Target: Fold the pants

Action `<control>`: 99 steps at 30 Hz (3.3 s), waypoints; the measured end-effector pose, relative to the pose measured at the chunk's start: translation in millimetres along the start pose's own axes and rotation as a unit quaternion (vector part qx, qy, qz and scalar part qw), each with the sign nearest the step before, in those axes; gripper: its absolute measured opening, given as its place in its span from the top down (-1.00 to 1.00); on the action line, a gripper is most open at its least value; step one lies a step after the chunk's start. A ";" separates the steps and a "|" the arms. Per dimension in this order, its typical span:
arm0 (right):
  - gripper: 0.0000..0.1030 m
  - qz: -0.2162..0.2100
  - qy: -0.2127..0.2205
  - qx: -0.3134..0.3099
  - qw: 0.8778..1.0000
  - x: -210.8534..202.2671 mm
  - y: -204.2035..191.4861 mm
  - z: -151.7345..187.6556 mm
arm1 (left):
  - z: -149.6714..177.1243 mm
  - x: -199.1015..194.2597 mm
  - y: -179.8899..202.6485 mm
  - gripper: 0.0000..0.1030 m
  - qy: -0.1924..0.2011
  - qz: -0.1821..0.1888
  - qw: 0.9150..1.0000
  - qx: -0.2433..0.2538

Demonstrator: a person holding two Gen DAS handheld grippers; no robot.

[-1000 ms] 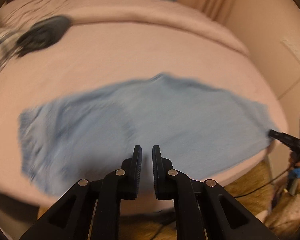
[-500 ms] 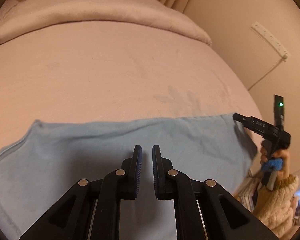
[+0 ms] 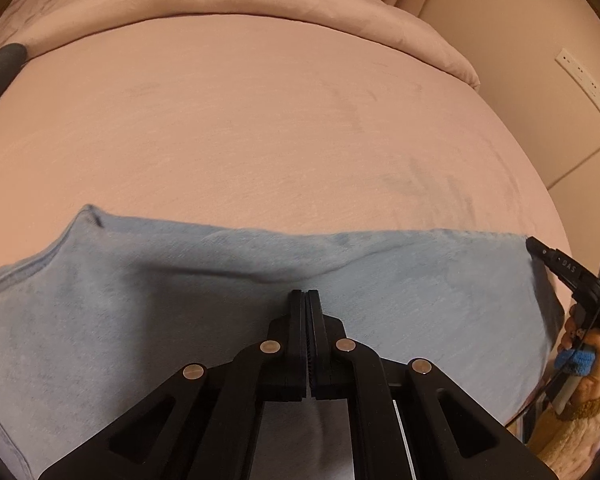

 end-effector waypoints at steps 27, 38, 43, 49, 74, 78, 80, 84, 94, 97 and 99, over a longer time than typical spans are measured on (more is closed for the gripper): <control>-0.03 -0.007 0.010 0.066 0.998 -88.0 9.9 86.8 | 67.8 -18.1 84.6 0.88 -0.027 0.083 0.995 0.052; -0.02 -0.065 0.005 0.128 0.990 -66.8 18.5 93.3 | 75.0 -21.7 82.3 0.88 -0.026 0.086 0.995 0.043; 0.68 -0.088 0.033 0.123 0.988 -72.9 7.2 76.1 | 78.2 -33.2 74.1 0.88 -0.035 0.112 0.992 0.048; 0.70 -0.109 0.105 0.012 0.988 -120.7 -61.6 46.0 | 47.4 -69.3 71.6 0.88 -0.010 0.163 0.986 0.015; 0.70 -0.256 0.045 -0.155 0.953 -127.8 -218.9 114.2 | -25.2 -93.5 66.7 0.86 -0.030 0.261 0.963 -0.054; 0.70 -0.277 0.046 -0.174 0.944 -136.6 -243.9 118.9 | -24.3 -112.3 45.1 0.87 0.000 0.230 0.972 -0.051; 0.70 -0.289 0.044 -0.184 0.938 -137.1 -258.8 121.1 | -21.2 -117.6 28.8 0.87 0.007 0.211 0.976 -0.053; 0.70 -0.312 0.014 -0.198 0.929 -123.4 -284.8 134.6 | -15.1 -103.8 0.3 0.87 0.011 0.157 0.986 -0.056; 0.69 -0.283 -0.054 -0.238 0.927 -73.0 -311.6 177.0 | 15.8 -47.5 -39.2 0.86 -0.026 0.076 0.995 -0.060; 0.65 -0.284 -0.065 -0.233 0.928 -65.7 -316.8 174.4 | 19.1 -43.6 -44.2 0.86 -0.027 0.076 0.995 -0.062; 0.64 -0.284 -0.066 -0.229 0.929 -63.0 -318.0 172.3 | 20.4 -42.5 -46.9 0.86 -0.028 0.074 0.995 -0.060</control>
Point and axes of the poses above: each gripper's, at about its wrist camera, not at the fingertips, and x roughly the way its jaws point, y to its right, z to its underside, the point moved 10 cm from there along x, roughly the way its jaws point, and after that the axes turned 6 degrees about -z, right-handed, at the moved point
